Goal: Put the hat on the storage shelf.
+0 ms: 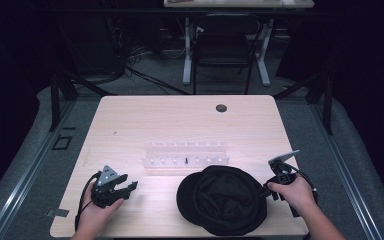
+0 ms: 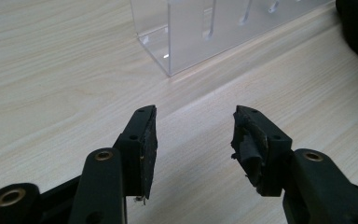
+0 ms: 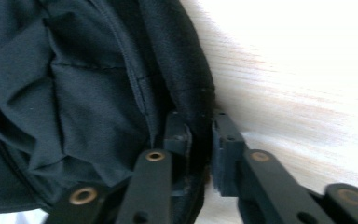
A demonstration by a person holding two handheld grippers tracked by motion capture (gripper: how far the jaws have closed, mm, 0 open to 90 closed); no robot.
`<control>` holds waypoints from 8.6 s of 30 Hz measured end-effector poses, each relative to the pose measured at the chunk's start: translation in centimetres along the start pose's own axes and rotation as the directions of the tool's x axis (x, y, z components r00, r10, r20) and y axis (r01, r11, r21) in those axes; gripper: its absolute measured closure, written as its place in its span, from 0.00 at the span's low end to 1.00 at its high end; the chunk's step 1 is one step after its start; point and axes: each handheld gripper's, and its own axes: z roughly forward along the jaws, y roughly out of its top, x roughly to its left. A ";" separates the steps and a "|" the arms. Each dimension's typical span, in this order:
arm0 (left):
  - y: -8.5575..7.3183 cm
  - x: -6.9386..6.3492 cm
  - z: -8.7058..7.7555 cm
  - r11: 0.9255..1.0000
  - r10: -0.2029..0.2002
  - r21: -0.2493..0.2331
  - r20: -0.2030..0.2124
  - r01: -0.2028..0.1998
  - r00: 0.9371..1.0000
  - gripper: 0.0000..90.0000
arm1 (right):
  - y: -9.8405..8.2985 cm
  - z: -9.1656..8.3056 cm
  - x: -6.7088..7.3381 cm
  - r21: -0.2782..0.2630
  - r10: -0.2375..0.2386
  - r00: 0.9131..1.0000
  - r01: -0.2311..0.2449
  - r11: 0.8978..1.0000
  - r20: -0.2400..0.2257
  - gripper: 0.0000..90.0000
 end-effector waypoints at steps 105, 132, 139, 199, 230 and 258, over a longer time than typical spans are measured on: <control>-0.1 0.0 0.0 1.000 -0.006 -0.004 -0.001 0.006 1.000 0.56 | -0.9 -16.8 9.4 -0.223 -0.088 0.913 -0.003 0.975 -0.397 0.98; -0.1 0.0 0.1 1.000 -0.008 -0.003 0.007 0.008 1.000 0.54 | -0.3 -20.5 10.4 -0.345 -0.136 0.889 -0.025 0.938 -0.437 0.98; -0.1 0.0 0.2 1.000 -0.012 -0.007 0.003 0.012 1.000 0.51 | 0.4 -21.4 11.2 -0.370 -0.150 0.888 -0.024 0.929 -0.435 0.98; 0.0 0.1 0.1 1.000 -0.004 -0.008 0.018 0.004 1.000 0.51 | 9.8 -17.2 18.5 -0.433 -0.190 0.868 -0.032 0.901 -0.459 0.98; 0.5 -0.5 -0.3 0.999 0.023 -0.024 0.023 -0.022 0.999 0.54 | 10.5 -15.0 19.2 -0.409 -0.181 0.863 -0.032 0.912 -0.472 0.98; 8.9 -5.6 -0.2 0.987 0.114 -0.129 0.131 -0.097 0.985 0.64 | 10.6 -14.5 19.0 -0.404 -0.193 0.847 -0.028 0.914 -0.496 0.97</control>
